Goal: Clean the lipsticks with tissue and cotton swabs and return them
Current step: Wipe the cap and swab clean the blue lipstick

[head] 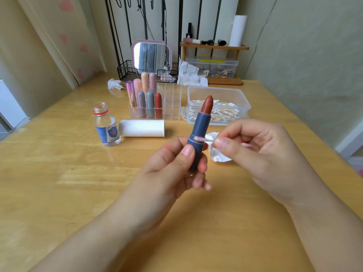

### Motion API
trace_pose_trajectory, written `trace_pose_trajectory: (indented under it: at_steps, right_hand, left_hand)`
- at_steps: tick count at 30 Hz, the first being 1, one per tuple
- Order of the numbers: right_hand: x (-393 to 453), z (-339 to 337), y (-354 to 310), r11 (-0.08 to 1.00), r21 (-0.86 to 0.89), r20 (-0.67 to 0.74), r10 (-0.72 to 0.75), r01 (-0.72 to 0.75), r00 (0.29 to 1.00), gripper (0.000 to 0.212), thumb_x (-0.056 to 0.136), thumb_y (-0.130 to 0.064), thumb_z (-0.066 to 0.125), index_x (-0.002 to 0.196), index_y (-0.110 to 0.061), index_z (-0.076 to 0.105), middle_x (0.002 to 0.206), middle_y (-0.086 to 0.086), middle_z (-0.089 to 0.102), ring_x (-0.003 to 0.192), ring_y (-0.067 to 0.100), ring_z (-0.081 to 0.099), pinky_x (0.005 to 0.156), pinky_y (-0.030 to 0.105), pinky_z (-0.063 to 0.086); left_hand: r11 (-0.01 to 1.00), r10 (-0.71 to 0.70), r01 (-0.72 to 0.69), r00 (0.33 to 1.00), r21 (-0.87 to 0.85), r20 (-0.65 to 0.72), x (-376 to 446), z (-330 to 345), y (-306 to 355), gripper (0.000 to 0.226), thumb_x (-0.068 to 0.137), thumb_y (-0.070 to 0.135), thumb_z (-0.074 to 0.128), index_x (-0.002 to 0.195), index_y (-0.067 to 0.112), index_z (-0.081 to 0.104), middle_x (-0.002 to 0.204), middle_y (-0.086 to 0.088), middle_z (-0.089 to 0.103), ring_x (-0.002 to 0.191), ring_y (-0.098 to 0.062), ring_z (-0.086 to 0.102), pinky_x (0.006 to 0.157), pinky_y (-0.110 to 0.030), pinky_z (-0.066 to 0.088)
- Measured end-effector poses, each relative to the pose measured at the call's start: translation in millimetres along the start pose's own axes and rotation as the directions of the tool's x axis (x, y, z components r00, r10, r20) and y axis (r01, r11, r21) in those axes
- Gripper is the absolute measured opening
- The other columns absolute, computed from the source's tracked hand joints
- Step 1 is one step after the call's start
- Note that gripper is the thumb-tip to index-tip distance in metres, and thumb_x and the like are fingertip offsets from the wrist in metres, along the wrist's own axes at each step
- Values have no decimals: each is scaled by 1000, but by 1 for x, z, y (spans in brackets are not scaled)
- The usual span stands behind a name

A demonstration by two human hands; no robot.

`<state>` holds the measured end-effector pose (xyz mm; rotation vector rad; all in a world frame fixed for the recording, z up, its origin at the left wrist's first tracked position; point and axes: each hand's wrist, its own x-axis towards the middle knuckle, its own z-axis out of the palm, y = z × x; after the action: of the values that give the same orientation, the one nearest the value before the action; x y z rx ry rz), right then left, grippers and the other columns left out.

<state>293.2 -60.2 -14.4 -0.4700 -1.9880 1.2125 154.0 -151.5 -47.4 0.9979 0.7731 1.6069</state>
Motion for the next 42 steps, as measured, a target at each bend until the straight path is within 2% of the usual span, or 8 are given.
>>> trace_pose_trajectory:
  at_steps: [3,8,16,20,26,31,38,42]
  right_hand:
    - [-2,8,-2,998,-62,-5,-13,12,1000,11,79,-25,66,72,-17,65,58,25,52,55,44,45,53,46,40]
    - [-2,-2,-5,989,-148,-35,13,-18,999,10,75,-25,66,74,-16,65,58,25,41,56,33,35,50,22,30]
    - [-3,9,-5,988,-153,-27,8,-12,1000,9,77,-28,65,72,-20,66,55,17,49,52,30,40,50,22,34]
    - [-1,-3,-5,992,-126,-44,25,-30,999,11,74,-23,65,72,-12,63,49,8,36,47,7,34,46,11,29]
    - [-1,6,-2,1000,15,47,-7,6,999,14,80,-17,64,67,-12,62,56,3,60,51,19,52,53,39,38]
    - [2,-8,2,997,-72,-9,12,-12,1000,18,72,-34,69,70,-16,65,57,22,40,54,22,34,50,21,30]
    - [1,2,1,999,-38,64,-27,30,998,17,74,-38,64,72,-21,67,66,36,43,60,38,34,55,26,32]
    - [1,-6,2,1000,-29,39,-11,12,999,18,72,-37,65,69,-20,66,64,33,40,60,35,31,53,23,30]
  left_hand:
    - [993,40,-37,999,108,-23,0,-1,0,19,87,18,49,96,3,53,72,-3,57,56,-13,46,63,-26,49]
    - [971,104,-84,991,222,-79,0,-7,1,27,78,23,66,94,7,52,75,-4,62,57,-15,51,61,-23,47]
    - [954,153,-121,983,276,-100,0,-3,1,20,79,13,58,91,3,45,70,-3,65,51,-15,52,56,-17,45]
    - [954,135,-100,985,284,-108,0,-3,2,19,79,16,58,91,5,49,72,-5,67,52,-15,55,57,-17,45]
    - [982,55,-55,998,179,6,0,-2,0,27,90,21,43,102,0,56,83,-8,65,62,-18,57,65,-28,50]
    - [999,-21,21,1000,-34,-5,1,-1,0,25,90,22,47,92,11,69,71,-4,51,56,-13,41,61,-28,50]
    - [997,-58,61,997,-47,51,-2,-1,3,28,83,15,60,107,10,45,66,1,47,51,-11,40,61,-26,48]
    - [996,-55,57,998,-69,31,-1,0,4,20,85,15,48,103,6,47,68,-5,52,52,-14,46,63,-29,51]
